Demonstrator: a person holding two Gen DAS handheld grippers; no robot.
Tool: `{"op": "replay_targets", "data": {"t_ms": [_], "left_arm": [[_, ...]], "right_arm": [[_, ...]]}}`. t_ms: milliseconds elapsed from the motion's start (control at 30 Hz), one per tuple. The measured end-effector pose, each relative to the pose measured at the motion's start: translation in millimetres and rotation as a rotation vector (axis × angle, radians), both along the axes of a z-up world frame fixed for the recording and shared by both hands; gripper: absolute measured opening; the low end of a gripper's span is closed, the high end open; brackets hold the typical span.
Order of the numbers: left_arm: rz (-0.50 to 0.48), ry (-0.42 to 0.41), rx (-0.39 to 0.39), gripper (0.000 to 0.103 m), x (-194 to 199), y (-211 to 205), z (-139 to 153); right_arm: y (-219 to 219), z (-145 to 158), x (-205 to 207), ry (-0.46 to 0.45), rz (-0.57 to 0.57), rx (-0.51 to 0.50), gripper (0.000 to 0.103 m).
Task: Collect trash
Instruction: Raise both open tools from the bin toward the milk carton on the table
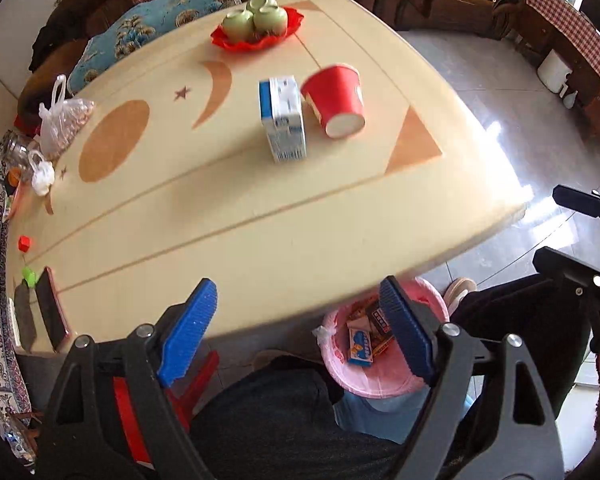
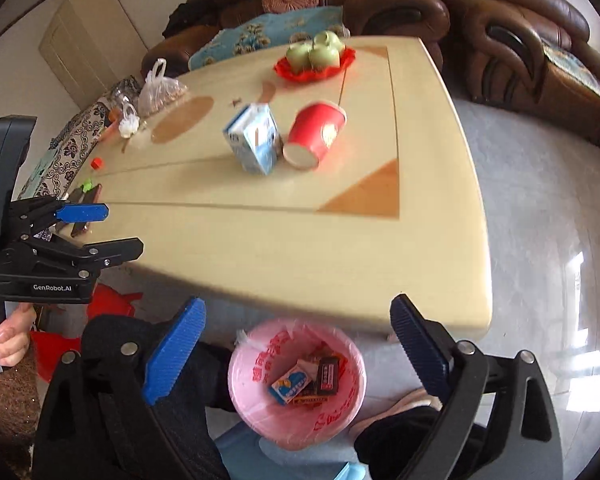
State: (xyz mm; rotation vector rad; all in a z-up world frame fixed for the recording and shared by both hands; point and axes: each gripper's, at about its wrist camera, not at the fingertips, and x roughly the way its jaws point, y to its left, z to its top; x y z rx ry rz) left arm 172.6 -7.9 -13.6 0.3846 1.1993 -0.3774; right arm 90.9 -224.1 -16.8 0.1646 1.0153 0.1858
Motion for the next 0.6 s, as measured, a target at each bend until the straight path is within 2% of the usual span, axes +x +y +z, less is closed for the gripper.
{"op": "replay_targets", "data": {"t_ms": [133,267,400,600], "left_arm": [[0.001,-0.018,0.029,0.083,35.7,-10.7,32.1],[0.016,0.000,0.049,0.083,71.4,-23.1,44.3],[0.006,0.032,0.071,0.084,97.7,-35.8,40.0],[-0.015,0.080,0.077,0.084,123.1,-52.9,21.8]], "right_arm": [[-9.7,43.4,40.8,-0.053,0.001,-0.047,0.091],[-20.4,68.4,75.0,-0.075,-0.008,-0.041,0.091],[-23.4,73.0,102.7,-0.072,-0.013,-0.041,0.091],[-27.2,57.0,135.9,-0.037,-0.018,-0.007,0.091]]}}
